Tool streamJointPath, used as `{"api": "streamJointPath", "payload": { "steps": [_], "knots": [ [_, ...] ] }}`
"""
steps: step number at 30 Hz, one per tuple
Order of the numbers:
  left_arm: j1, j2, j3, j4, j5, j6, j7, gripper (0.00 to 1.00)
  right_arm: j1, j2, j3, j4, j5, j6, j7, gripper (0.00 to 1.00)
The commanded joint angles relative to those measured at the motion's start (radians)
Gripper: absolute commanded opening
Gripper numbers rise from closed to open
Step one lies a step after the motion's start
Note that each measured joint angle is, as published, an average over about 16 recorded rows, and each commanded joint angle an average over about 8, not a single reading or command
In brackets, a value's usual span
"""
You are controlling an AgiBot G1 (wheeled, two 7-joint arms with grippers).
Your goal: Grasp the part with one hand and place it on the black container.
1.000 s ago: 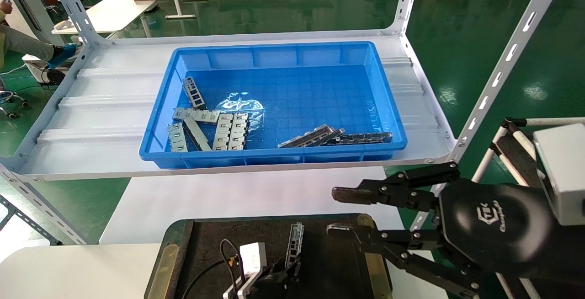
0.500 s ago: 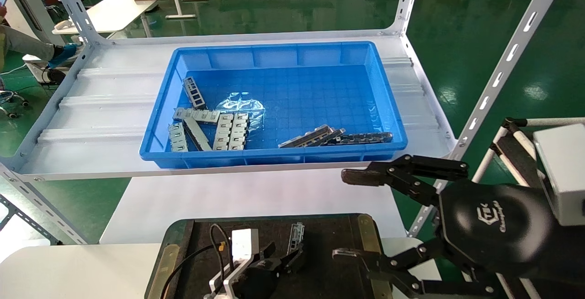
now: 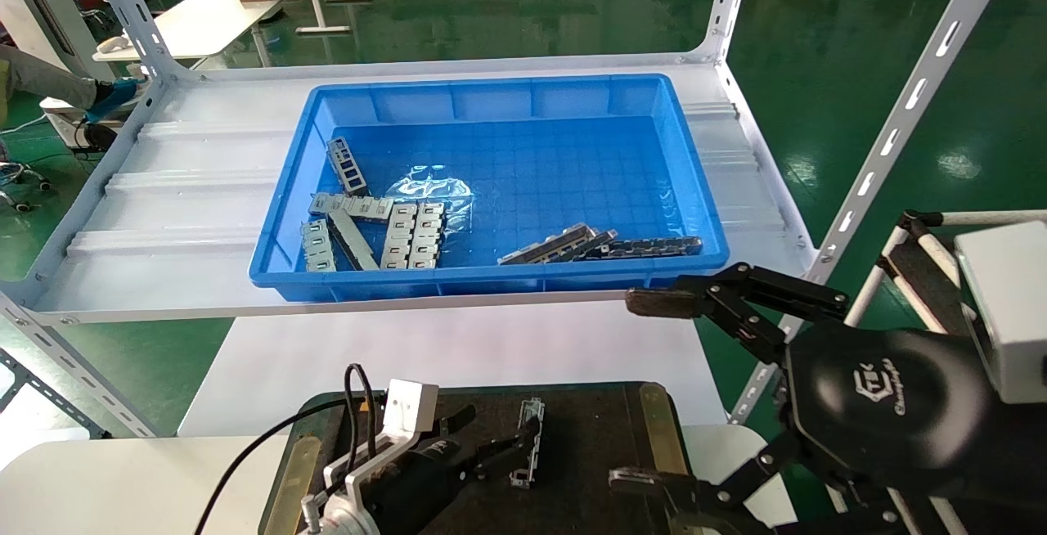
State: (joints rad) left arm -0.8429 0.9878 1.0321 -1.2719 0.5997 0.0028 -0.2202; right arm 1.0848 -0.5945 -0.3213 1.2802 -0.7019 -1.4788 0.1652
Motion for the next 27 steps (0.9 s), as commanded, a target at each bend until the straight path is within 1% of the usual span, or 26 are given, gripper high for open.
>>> {"api": "streamJointPath", "payload": {
  "steps": [1, 11, 20, 27],
  "knots": [
    [-0.010, -0.026, -0.004, 0.009, 0.010, 0.056, 0.007, 1.00, 0.000, 0.000, 0.000, 0.000, 0.000, 0.000, 0.000, 1.00],
    [-0.013, -0.134, -0.087, 0.093, 0.005, 0.353, 0.081, 1.00, 0.000, 0.000, 0.000, 0.000, 0.000, 0.000, 0.000, 1.00],
    [-0.023, -0.182, -0.158, 0.209, -0.029, 0.615, 0.192, 1.00, 0.000, 0.000, -0.001, 0.000, 0.000, 0.000, 0.000, 1.00],
    [-0.052, -0.219, -0.170, 0.278, -0.025, 0.791, 0.256, 1.00, 0.000, 0.000, -0.001, 0.000, 0.001, 0.000, 0.000, 1.00]
  ]
}}
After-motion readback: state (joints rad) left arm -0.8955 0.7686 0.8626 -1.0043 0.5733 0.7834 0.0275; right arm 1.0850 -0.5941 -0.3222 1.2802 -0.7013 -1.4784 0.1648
